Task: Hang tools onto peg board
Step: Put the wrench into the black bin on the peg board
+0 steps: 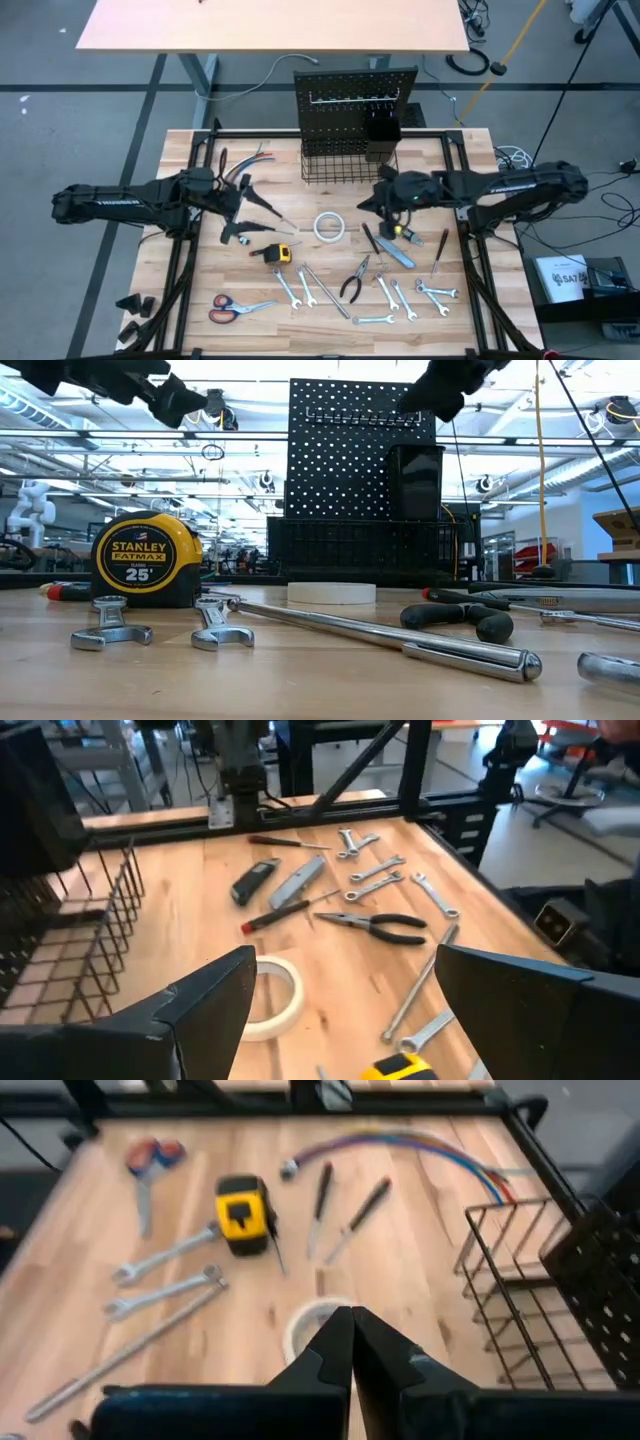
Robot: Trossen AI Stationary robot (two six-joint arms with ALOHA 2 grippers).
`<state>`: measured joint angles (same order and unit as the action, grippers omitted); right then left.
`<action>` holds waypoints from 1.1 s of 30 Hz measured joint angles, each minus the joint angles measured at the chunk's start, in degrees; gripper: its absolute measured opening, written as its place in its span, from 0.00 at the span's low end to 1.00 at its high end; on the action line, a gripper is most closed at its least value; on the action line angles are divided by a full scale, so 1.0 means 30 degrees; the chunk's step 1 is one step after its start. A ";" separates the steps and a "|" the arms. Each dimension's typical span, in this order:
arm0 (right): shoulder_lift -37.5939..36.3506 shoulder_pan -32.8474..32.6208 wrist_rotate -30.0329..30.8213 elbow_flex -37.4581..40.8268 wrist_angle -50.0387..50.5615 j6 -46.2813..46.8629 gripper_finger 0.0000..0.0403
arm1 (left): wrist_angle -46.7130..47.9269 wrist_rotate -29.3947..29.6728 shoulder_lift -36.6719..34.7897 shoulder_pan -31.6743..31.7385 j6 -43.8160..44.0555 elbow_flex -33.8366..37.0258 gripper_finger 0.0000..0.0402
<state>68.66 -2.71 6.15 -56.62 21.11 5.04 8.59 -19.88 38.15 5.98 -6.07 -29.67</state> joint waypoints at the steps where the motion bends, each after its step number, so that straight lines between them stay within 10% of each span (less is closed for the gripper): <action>1: 0.0376 -0.0093 0.0025 -0.0433 0.0394 0.0291 0.00 | -0.0135 0.0000 0.0000 0.0000 0.0341 0.0008 0.79; 22: 0.1560 -0.2315 0.0012 -0.0886 0.4759 0.7370 0.00 | -0.1367 0.1410 0.1799 -0.0557 0.1397 0.0029 0.76; 33: 0.1597 -0.4496 -0.0167 -0.0822 0.7328 1.1595 0.11 | -0.1836 0.5792 0.3512 -0.3905 -0.0090 -0.0691 0.38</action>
<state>73.45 -16.20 5.65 -59.09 43.10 39.82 3.08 -2.50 48.69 -5.74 -6.34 -31.74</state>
